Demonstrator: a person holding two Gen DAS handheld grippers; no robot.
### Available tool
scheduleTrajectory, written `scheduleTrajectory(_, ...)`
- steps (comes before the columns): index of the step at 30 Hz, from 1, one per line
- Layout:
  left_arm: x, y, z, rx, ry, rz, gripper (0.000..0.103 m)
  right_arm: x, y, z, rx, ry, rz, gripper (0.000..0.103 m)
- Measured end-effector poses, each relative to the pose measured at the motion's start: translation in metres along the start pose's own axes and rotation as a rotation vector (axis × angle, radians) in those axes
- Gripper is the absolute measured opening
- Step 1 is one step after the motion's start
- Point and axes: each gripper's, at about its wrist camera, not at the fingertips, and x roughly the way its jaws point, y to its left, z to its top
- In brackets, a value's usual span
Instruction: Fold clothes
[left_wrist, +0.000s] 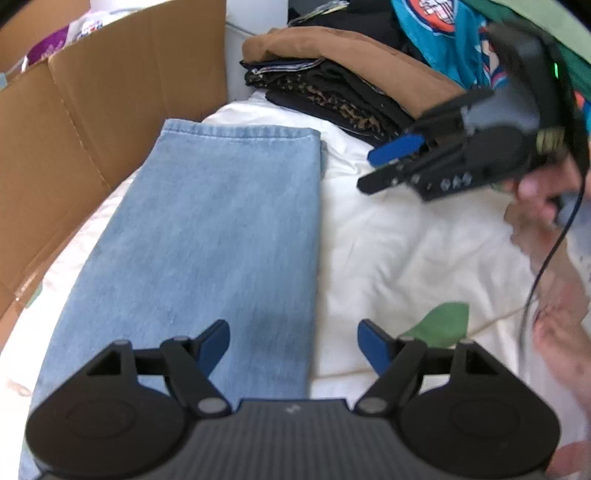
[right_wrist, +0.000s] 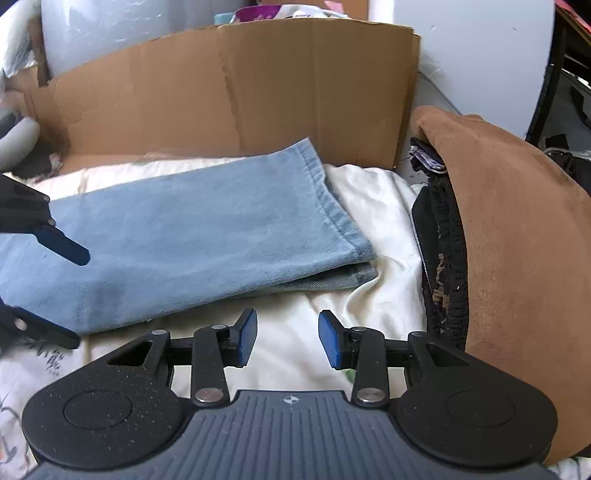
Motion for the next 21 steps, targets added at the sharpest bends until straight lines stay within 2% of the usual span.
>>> scheduleTrajectory(6, 0.008, -0.01, -0.018, 0.008, -0.045, 0.095, 0.078, -0.015, 0.019, 0.005, -0.084, 0.073, 0.007, 0.044)
scheduleTrajectory(10, 0.015, -0.02, -0.034, 0.049, -0.02, 0.16, 0.079, -0.016, 0.031, 0.002, -0.132, 0.103, 0.031, 0.044)
scheduleTrajectory(14, 0.021, -0.026, -0.048, 0.068, 0.0, 0.283, 0.084, -0.003, 0.038, -0.005, -0.101, 0.087, 0.055, 0.044)
scheduleTrajectory(19, 0.018, -0.034, -0.057, 0.083, -0.02, 0.344, 0.084, 0.008, 0.058, -0.013, -0.119, 0.055, 0.097, 0.044)
scheduleTrajectory(21, 0.014, -0.034, -0.058, 0.074, -0.036, 0.366, 0.079, 0.011, 0.063, -0.014, -0.121, 0.048, 0.113, 0.044)
